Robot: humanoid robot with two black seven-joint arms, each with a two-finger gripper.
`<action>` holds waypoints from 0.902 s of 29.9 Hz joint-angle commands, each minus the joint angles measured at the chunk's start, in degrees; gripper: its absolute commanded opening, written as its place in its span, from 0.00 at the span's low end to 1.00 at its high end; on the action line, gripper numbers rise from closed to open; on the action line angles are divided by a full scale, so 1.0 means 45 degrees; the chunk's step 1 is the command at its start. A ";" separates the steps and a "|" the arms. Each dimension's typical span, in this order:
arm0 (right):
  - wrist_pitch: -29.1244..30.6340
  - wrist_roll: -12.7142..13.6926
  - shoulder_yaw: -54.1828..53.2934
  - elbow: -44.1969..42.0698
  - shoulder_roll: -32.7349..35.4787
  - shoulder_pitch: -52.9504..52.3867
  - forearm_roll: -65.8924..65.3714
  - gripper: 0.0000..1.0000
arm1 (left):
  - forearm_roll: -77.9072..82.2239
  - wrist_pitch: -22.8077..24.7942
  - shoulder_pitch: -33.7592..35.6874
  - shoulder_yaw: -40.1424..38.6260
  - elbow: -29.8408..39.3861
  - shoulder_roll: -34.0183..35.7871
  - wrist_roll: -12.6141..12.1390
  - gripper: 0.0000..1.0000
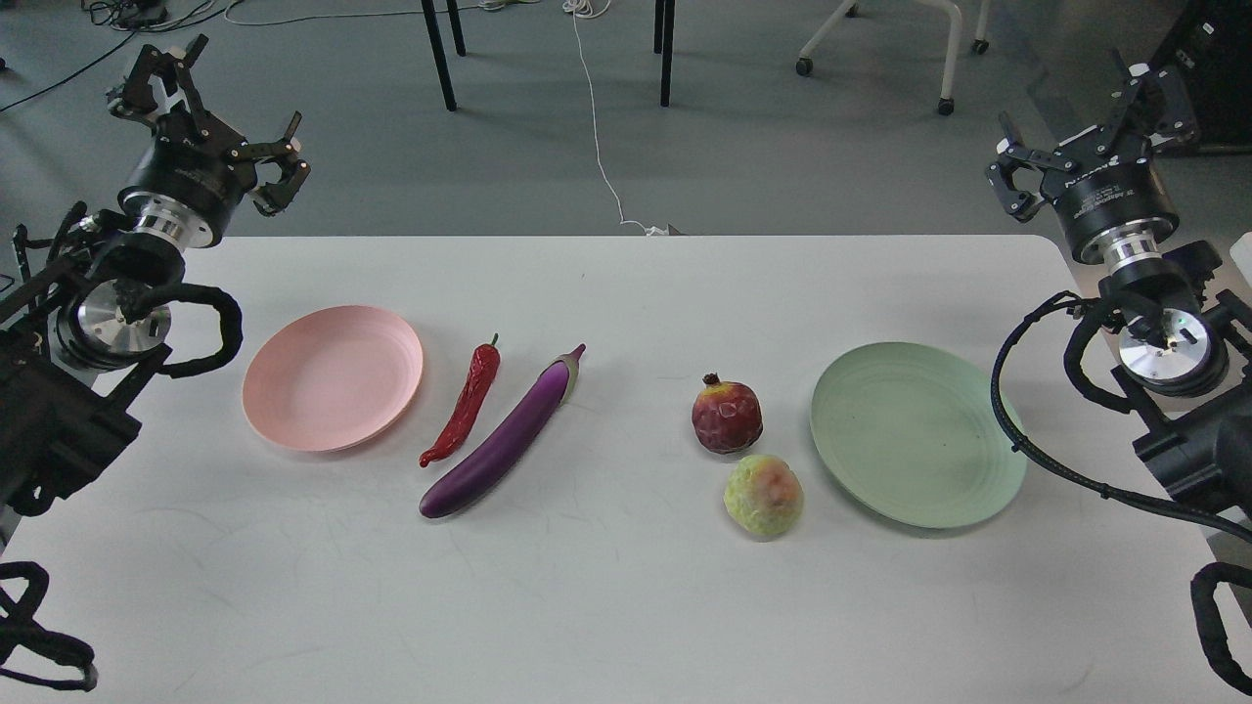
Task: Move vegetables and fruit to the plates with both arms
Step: 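Move the right gripper toward the red-brown peach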
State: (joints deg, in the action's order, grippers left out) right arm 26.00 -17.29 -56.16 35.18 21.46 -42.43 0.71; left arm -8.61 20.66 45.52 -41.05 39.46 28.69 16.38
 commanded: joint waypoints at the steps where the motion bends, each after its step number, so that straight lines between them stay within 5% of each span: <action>1: 0.0005 -0.0006 0.0000 -0.0005 -0.0002 -0.0004 -0.0002 0.99 | 0.0000 0.0038 0.0001 0.0020 0.0000 0.0011 0.0071 0.98; 14: 0.0005 0.0014 0.1872 0.0268 0.0562 -0.0919 -0.0022 0.99 | 0.0000 0.0058 -0.0234 0.0001 0.0000 0.0459 0.0072 0.98; 27: -0.0034 0.0053 1.2510 0.0989 0.1189 -0.7519 -0.1347 0.99 | -0.0039 0.0058 -0.0468 -0.0019 0.0000 0.0538 0.0169 0.98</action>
State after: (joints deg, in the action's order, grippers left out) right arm 25.87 -17.06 -11.25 37.96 27.23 -69.65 -2.06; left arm -8.76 20.93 43.58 -41.01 39.47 31.03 16.97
